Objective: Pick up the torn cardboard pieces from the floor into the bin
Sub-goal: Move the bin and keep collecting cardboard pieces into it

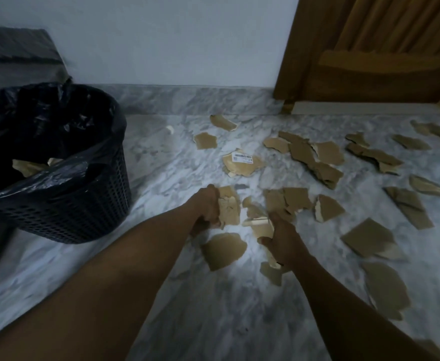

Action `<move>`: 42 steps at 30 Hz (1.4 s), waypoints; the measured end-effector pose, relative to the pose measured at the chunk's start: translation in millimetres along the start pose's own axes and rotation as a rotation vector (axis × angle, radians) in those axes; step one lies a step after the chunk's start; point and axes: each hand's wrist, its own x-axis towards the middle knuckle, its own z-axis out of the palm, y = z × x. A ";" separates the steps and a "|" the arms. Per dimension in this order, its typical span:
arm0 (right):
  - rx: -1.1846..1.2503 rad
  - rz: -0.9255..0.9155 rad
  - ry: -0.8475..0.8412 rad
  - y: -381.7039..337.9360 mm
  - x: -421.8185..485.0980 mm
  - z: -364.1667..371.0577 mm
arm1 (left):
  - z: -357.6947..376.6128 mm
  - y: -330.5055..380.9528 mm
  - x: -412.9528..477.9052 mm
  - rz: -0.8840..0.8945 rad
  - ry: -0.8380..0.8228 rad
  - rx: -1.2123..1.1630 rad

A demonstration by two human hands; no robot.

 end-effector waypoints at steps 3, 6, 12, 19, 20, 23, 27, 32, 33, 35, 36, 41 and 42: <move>0.044 0.085 -0.032 3.8 10.6 -12.8 | -16.4 0.2 -10.2 0.004 0.132 -0.110; 0.246 0.139 -0.050 -5.6 15.0 -23.8 | -45.4 -11.6 -26.7 -0.023 0.055 -0.187; 0.221 0.051 -0.370 -57.8 5.7 9.5 | -54.0 -73.9 -68.6 -0.213 -0.537 0.007; -0.220 -0.076 -0.405 -72.7 -6.3 63.8 | 2.6 -111.6 -96.9 -0.122 -0.306 0.265; -0.221 -0.050 -0.391 -73.6 -6.7 61.5 | 4.8 -111.1 -96.1 -0.122 -0.280 0.223; -0.165 0.086 -0.365 -74.7 -7.0 45.2 | 5.3 -100.6 -94.8 -0.114 -0.252 0.156; 0.033 0.189 -0.316 -69.0 11.6 10.4 | -14.4 -57.1 -92.9 -0.058 -0.047 -0.001; 0.220 0.014 0.097 -148.1 39.5 -86.8 | -101.3 18.1 -101.7 0.038 0.384 -0.439; 0.363 -0.038 0.203 -172.2 47.2 -104.6 | -127.1 27.1 -109.3 0.060 0.473 -0.492; 0.555 -0.156 0.346 -223.8 59.9 -121.4 | -180.9 27.0 -126.8 0.081 0.647 -0.533; 0.595 -0.204 0.371 -251.2 64.2 -122.3 | -206.9 18.1 -137.4 0.068 0.726 -0.525; 0.823 -0.402 0.288 -384.2 54.0 -85.4 | -285.7 -83.8 -190.9 -0.162 0.873 -0.446; 0.843 -0.425 0.256 -402.0 49.3 -70.5 | -285.7 -107.1 -200.2 -0.205 0.892 -0.490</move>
